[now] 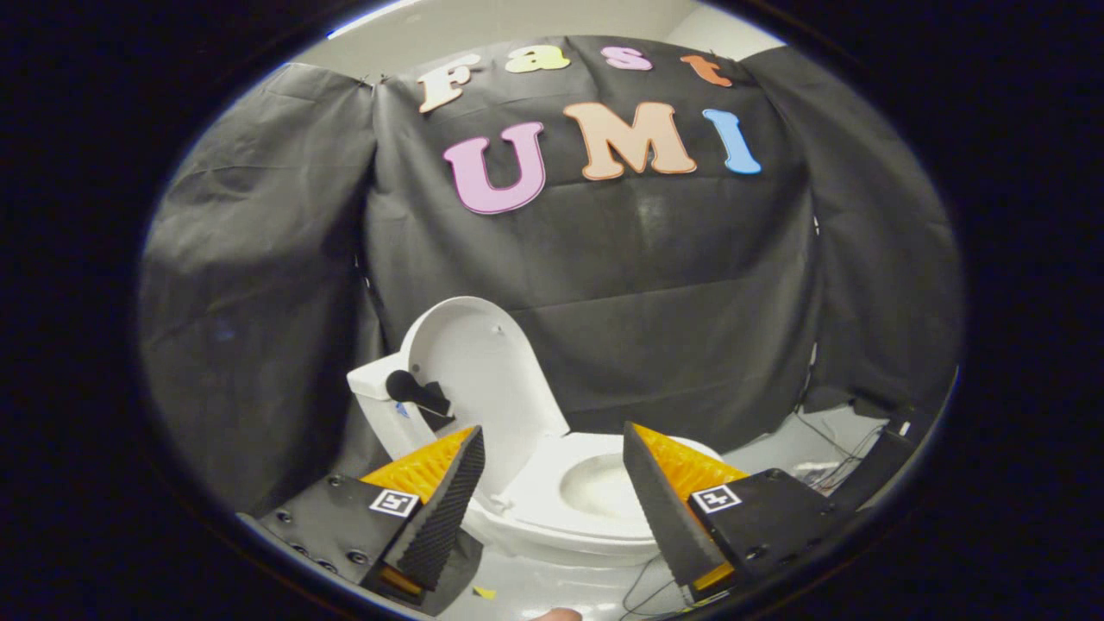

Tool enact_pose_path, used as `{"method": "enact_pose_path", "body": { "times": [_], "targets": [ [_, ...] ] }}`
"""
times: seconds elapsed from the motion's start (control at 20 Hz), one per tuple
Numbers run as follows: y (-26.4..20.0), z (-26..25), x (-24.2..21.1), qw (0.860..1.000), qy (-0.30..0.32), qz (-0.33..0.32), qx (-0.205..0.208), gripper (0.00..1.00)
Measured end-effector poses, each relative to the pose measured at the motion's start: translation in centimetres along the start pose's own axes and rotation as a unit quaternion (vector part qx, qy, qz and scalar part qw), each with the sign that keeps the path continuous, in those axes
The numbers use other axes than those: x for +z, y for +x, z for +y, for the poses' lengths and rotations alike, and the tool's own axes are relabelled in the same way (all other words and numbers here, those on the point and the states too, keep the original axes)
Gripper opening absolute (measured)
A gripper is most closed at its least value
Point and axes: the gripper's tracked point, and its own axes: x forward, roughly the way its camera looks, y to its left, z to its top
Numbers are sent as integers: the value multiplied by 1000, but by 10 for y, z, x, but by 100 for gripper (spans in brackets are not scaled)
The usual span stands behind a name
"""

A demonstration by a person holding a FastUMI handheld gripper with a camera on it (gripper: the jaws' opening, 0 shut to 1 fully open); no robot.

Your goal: Open the toilet lid.

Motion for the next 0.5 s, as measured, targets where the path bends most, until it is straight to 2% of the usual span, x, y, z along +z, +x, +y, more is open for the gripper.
{"method": "enact_pose_path", "body": {
  "times": [0.2,0.3,0.5],
  "targets": [
    [-15,-30,3,999,-38,3,13,99],
    [-20,-56,-1,999,-33,5,0,99],
    [-24,-69,-10,1000,-31,-6,-1,99]
  ]
}}
